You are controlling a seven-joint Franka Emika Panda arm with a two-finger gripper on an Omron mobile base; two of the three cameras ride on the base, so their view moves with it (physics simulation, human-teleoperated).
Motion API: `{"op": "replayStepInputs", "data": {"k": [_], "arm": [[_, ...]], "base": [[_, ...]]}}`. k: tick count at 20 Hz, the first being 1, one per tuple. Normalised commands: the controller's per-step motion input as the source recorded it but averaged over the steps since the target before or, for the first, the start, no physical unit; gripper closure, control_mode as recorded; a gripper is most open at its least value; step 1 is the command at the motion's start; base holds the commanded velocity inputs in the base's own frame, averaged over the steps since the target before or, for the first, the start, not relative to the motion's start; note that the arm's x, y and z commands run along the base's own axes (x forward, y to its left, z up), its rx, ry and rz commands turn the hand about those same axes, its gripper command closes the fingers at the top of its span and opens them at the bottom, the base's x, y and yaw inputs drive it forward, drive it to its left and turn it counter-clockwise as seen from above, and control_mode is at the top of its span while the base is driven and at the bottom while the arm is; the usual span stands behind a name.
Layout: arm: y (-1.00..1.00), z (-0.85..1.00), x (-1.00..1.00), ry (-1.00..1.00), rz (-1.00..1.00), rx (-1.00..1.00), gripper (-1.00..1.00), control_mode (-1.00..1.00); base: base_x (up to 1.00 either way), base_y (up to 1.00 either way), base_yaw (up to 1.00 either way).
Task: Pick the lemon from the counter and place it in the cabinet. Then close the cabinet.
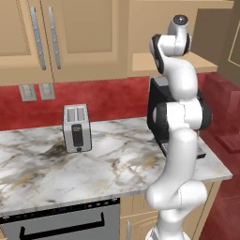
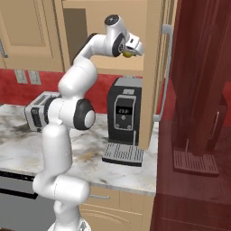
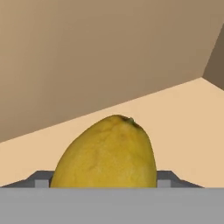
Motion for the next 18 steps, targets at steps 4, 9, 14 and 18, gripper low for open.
{"op": "replayStepInputs", "data": {"k": [4,9,14,18], "arm": [[-0.01,-0.34,0.03,0.00,0.00,0.00,-1.00,-1.00],[-0.03,-0.60,-0.74,-0.16,0.00,0.00,-1.00,-1.00],[-0.05,-0.98,-0.53,-0.17,0.00,0.00,-1.00,-1.00],[-0.19,-1.00,-0.34,-0.17,0.00,-0.01,-1.00,-1.00]], "base": [[0.00,0.00,0.00],[0.00,0.00,0.00],[0.00,0.00,0.00],[0.00,0.00,0.00]]}}
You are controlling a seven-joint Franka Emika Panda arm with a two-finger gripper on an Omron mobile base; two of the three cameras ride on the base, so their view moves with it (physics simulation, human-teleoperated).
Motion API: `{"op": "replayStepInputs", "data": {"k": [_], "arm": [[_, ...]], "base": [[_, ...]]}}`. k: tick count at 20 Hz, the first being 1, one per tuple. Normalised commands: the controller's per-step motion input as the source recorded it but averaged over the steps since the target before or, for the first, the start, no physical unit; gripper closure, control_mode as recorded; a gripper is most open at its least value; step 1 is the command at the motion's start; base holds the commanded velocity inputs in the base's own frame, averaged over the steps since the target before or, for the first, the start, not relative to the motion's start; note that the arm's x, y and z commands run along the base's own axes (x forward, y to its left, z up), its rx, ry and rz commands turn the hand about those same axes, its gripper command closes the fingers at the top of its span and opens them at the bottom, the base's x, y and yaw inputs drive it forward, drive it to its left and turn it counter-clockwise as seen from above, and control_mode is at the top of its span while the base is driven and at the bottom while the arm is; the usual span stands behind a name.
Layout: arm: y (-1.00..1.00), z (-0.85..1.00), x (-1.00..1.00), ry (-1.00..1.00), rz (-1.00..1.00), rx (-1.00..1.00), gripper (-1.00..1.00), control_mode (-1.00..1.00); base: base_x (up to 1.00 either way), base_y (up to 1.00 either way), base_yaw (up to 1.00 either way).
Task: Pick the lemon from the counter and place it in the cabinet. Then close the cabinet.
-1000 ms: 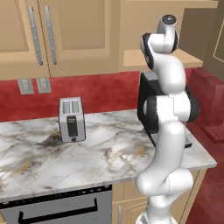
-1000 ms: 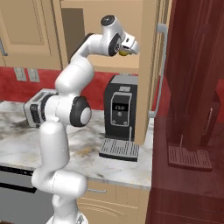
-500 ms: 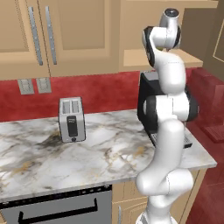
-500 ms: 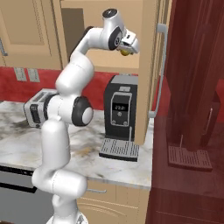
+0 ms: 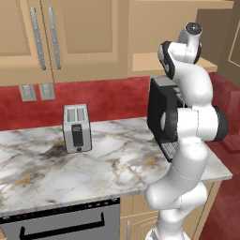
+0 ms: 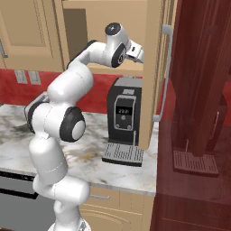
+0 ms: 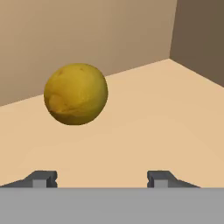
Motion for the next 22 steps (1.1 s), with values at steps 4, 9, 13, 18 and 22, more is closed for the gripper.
{"op": "replayStepInputs", "data": {"k": [4,9,13,18,22], "arm": [[-0.10,-0.65,-0.64,-0.44,0.00,-0.14,-1.00,-1.00],[-0.15,0.19,-0.96,-0.30,0.00,-0.09,-1.00,-1.00],[-0.14,0.54,-1.00,0.05,0.00,0.00,-1.00,-1.00],[-0.04,0.94,-1.00,0.29,0.00,0.03,-1.00,-1.00],[0.00,0.89,-1.00,0.44,0.00,0.03,-1.00,-1.00]], "base": [[0.00,0.00,0.00],[0.00,0.00,0.00],[0.00,0.00,0.00],[0.00,0.00,0.00],[0.00,0.00,0.00]]}}
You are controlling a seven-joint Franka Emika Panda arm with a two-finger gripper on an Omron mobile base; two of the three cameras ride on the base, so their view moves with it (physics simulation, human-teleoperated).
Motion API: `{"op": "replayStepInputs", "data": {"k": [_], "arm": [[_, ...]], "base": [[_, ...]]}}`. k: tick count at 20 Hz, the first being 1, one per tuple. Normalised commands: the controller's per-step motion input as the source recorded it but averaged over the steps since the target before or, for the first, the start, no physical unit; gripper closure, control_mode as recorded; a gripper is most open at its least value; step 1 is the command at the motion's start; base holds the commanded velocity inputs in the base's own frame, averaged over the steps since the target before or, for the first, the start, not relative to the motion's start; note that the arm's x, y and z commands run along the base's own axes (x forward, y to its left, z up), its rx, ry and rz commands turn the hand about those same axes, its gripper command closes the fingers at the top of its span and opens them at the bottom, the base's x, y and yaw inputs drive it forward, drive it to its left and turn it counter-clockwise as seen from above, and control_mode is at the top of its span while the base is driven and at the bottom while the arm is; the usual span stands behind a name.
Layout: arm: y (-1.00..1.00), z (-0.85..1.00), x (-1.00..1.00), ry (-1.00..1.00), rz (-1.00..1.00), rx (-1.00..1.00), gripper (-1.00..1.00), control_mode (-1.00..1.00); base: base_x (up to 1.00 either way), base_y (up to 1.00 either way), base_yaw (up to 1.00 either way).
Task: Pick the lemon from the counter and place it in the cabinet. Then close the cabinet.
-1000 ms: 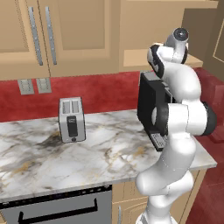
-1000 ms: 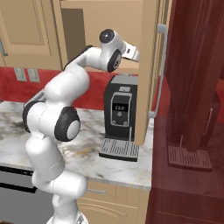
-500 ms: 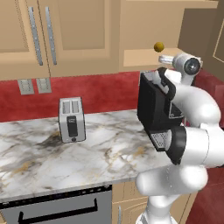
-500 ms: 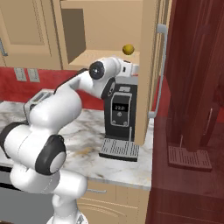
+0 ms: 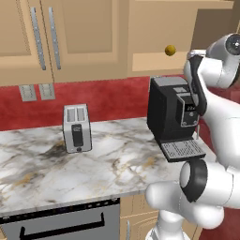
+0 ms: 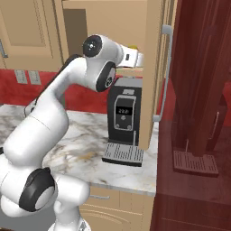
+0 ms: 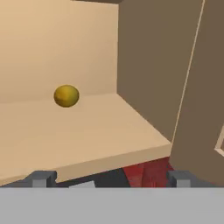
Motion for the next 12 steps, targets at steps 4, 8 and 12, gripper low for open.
{"op": "replayStepInputs", "data": {"k": [4,8,12], "arm": [[0.13,0.18,-0.97,0.52,-0.01,0.00,-1.00,-1.00],[0.16,0.00,-1.00,0.41,-0.04,0.00,-1.00,-1.00],[0.23,-0.10,-1.00,0.23,-0.10,0.00,-1.00,-1.00]], "base": [[0.00,0.00,0.00],[0.00,0.00,0.00],[0.00,0.00,0.00]]}}
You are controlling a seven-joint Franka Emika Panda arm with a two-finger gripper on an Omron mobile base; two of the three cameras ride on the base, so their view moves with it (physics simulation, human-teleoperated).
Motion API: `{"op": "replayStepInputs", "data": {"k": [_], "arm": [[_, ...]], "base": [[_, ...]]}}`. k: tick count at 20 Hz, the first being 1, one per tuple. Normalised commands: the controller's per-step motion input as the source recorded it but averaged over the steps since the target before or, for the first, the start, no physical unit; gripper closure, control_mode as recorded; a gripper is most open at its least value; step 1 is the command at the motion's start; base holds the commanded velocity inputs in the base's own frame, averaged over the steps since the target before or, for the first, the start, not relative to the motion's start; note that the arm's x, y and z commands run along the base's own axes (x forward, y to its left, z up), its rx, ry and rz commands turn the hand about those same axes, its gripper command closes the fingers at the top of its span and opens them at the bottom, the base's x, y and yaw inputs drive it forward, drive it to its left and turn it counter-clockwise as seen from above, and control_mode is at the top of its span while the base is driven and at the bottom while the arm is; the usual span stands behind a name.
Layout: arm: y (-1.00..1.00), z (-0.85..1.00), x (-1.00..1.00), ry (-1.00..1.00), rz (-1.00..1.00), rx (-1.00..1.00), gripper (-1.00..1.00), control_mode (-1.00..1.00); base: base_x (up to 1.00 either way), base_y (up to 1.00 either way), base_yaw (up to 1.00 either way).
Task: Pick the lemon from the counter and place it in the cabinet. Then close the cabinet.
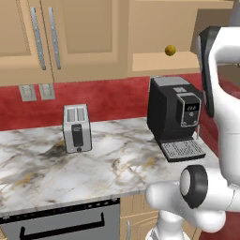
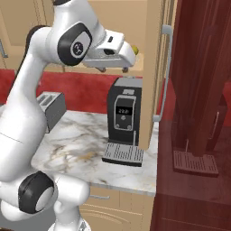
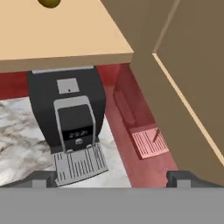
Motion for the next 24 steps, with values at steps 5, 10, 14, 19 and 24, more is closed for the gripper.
{"op": "replayStepInputs", "data": {"k": [5,10,14,19,24], "arm": [[0.16,-0.40,-1.00,0.01,-0.14,-0.03,-1.00,-1.00],[0.13,-0.38,-1.00,-0.10,-0.18,-0.05,-1.00,-1.00],[0.01,-0.22,-0.80,-0.14,-0.23,-0.05,-1.00,-1.00],[0.00,-0.05,-0.53,-0.15,-0.23,-0.03,-1.00,-1.00],[-0.03,0.25,-0.66,-0.04,-0.22,0.02,-1.00,-1.00]], "base": [[0.00,0.00,0.00],[0.00,0.00,0.00],[0.00,0.00,0.00],[0.00,0.00,0.00],[0.00,0.00,0.00]]}}
